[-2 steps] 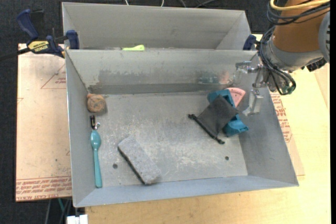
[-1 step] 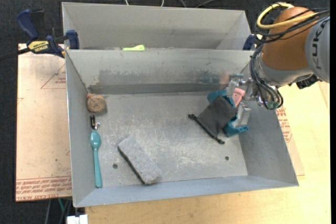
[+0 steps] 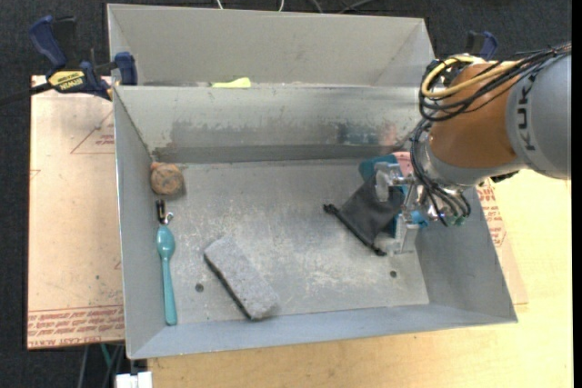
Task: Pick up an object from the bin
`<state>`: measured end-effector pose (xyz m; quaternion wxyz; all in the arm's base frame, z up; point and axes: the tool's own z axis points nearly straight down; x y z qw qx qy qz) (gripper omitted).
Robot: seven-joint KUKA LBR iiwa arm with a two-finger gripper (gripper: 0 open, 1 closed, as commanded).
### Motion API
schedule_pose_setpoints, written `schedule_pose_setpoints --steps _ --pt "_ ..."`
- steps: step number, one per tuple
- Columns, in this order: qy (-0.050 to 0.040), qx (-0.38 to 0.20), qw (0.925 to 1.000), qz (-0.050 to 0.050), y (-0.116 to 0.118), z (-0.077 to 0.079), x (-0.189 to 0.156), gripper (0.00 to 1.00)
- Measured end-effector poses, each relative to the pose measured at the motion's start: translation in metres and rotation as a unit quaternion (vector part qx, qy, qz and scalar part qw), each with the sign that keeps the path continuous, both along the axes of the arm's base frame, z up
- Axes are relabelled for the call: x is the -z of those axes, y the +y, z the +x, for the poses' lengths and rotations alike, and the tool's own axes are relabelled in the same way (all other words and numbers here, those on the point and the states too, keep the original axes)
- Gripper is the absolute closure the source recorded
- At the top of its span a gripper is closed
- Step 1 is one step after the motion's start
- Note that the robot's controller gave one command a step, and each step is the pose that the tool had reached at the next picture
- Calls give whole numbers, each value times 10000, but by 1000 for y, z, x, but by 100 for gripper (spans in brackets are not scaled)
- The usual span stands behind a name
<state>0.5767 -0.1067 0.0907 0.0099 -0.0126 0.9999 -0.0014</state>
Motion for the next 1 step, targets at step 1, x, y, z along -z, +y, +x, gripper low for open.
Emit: schedule_pose_setpoints --steps 1 --pt "30 666 9978 39 17 -17 19 100"
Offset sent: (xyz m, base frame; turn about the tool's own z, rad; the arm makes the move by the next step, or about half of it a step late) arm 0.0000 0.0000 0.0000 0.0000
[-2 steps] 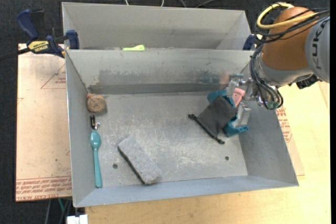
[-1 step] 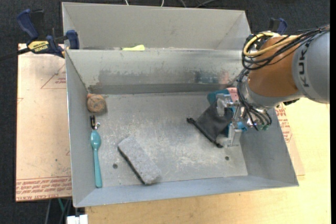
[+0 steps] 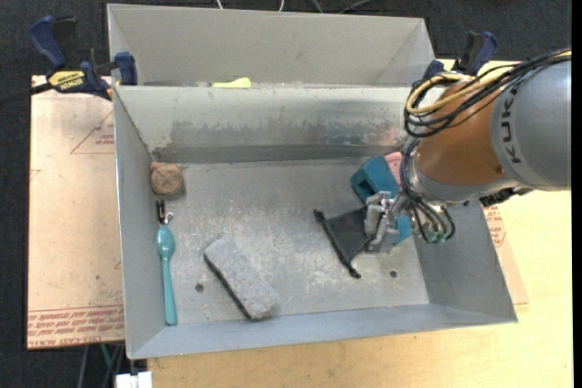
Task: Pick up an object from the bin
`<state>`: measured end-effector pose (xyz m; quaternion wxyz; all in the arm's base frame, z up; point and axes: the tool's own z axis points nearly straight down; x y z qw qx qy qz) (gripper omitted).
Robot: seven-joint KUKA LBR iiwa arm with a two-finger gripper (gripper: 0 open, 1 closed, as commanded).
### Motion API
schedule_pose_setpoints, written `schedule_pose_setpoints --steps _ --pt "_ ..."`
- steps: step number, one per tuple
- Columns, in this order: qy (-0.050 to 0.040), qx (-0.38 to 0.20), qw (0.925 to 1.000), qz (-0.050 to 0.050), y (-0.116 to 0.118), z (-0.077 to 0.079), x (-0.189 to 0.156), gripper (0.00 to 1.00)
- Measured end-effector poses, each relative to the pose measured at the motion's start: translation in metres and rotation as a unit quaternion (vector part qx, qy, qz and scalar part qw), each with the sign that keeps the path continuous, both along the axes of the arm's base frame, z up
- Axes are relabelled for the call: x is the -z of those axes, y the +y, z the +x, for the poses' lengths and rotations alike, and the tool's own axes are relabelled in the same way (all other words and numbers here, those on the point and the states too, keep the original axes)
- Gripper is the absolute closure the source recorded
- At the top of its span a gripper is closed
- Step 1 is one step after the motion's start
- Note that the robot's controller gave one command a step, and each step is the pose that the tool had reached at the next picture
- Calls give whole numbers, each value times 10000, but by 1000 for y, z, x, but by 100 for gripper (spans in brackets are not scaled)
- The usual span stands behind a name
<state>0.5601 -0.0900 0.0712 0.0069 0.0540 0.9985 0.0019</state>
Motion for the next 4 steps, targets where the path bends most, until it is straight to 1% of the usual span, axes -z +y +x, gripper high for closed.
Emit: schedule_pose_setpoints --steps 1,2,3,4 --pt "1 -1 10000 -1 0 0 0 100" --pt "33 63 10000 7 -8 -5 -57 100" --pt "32 -233 9997 -4 -50 -63 -142 100" --pt "-13 334 9994 12 -23 -6 -71 100"
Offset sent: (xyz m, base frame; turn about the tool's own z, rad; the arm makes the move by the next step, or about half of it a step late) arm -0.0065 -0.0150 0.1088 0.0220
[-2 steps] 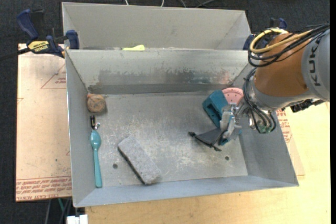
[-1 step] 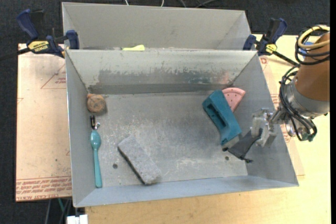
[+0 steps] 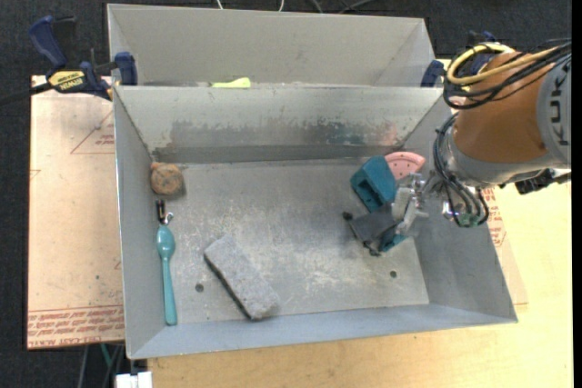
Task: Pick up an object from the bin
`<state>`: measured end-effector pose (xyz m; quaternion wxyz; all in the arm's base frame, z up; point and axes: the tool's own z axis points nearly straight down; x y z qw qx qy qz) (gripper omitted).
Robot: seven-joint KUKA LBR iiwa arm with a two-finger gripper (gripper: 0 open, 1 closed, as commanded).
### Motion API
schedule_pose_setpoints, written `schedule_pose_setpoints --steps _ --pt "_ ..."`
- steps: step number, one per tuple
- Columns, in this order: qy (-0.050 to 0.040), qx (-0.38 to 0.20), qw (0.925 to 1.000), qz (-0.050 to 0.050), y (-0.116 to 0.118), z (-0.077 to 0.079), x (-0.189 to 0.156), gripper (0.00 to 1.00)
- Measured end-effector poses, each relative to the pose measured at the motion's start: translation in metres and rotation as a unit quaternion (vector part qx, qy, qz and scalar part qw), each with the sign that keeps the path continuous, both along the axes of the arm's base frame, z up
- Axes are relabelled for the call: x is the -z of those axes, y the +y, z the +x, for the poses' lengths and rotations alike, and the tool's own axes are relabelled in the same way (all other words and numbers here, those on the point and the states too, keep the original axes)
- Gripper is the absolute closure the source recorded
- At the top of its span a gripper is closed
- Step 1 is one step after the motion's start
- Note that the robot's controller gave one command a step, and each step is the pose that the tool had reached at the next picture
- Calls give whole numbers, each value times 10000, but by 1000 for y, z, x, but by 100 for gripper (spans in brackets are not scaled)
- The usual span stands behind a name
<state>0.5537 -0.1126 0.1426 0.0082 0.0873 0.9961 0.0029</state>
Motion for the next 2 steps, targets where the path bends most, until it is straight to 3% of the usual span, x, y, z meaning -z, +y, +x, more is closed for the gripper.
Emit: schedule_pose_setpoints --steps 1,2 --pt "73 -8 10000 6 -5 -12 -22 100" --pt "37 -24 10000 11 -8 -12 -93 100"
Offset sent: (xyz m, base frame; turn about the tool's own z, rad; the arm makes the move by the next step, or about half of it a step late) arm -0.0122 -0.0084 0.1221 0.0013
